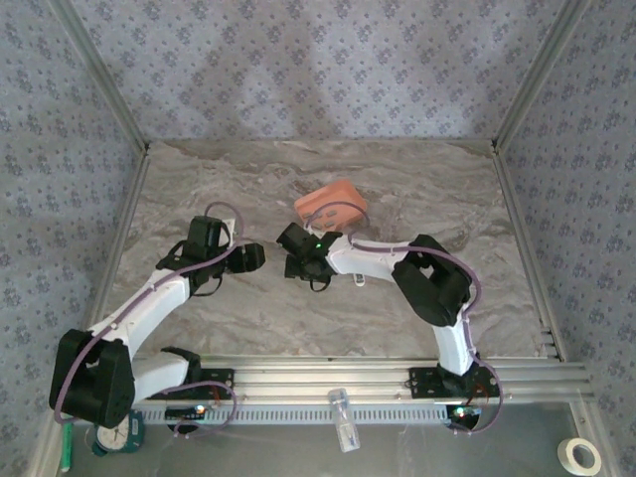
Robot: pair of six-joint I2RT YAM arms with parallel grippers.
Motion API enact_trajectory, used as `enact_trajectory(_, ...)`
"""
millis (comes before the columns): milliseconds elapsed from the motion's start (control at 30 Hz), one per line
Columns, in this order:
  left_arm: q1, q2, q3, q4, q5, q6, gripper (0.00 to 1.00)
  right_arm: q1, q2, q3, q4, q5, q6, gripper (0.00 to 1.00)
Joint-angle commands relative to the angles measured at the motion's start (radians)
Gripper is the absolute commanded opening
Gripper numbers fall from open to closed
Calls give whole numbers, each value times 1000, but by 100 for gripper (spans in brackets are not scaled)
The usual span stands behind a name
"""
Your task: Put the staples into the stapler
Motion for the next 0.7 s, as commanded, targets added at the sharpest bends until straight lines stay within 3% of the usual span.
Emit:
enact_trajectory(0, 9, -18, -7, 7, -15, -4, 79, -12, 23, 25, -19, 26, -31, 58)
enact_trajectory(200, 10, -24, -8, 9, -15, 0, 79, -12, 1, -12, 12, 67, -76, 42)
enact_trajectory(367, 10, -37, -8, 8, 8, 8, 79, 3, -67, -92, 93, 89, -121, 35)
enact_trajectory(667, 11, -131, -57, 167, 225, -1, 79, 26, -318, -404, 472, 92, -307, 32)
